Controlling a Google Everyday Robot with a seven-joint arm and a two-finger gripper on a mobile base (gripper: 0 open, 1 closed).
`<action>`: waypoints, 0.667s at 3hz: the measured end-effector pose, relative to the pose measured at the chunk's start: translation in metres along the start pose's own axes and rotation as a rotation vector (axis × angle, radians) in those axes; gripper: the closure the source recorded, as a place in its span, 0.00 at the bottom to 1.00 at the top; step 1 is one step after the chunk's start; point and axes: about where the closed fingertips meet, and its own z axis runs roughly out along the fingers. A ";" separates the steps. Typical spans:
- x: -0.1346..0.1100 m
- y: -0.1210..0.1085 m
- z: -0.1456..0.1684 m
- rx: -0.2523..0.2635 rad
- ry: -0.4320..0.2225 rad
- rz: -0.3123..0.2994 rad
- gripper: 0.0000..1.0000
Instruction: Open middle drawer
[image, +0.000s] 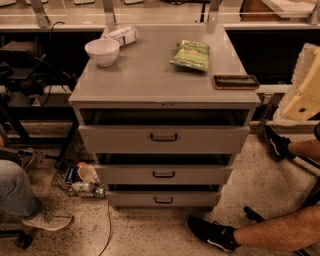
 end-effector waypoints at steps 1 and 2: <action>0.001 0.002 0.001 -0.005 -0.004 0.001 0.00; 0.008 0.023 0.013 -0.052 -0.047 0.017 0.00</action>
Offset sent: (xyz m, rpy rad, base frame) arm -0.0109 -0.0189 -0.0840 0.1336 0.1660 0.0325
